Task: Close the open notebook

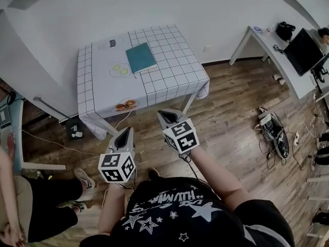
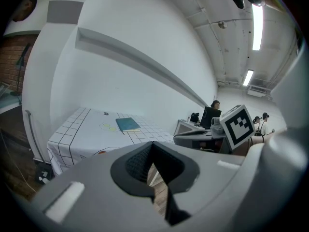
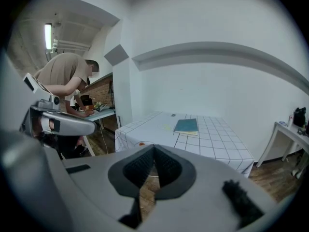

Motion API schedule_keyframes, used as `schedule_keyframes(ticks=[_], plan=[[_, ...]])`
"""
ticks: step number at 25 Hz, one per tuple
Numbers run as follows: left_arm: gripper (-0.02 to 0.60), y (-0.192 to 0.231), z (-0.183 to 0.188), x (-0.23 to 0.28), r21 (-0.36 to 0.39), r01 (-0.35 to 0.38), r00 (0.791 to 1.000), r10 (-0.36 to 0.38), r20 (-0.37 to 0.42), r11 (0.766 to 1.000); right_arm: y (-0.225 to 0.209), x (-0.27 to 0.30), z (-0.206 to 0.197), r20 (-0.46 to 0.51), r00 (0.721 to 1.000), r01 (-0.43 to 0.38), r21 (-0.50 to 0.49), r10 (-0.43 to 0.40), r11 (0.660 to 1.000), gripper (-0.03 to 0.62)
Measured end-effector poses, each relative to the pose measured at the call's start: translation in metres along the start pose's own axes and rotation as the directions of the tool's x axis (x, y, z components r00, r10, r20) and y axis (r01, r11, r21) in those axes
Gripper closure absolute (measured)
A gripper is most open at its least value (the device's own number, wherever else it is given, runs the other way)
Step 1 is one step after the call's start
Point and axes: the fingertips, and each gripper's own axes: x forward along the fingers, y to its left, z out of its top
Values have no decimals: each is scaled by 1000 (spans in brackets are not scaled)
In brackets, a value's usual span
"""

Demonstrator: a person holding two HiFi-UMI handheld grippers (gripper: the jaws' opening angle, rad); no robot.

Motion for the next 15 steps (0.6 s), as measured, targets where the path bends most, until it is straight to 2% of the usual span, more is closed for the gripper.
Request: schedule_keyframes(ticks=[15], plan=[[572,-91,-11,-24,23,-30,999,29,35,999,-14,-92,-32,22,999,-23,-3,23,1000,580]])
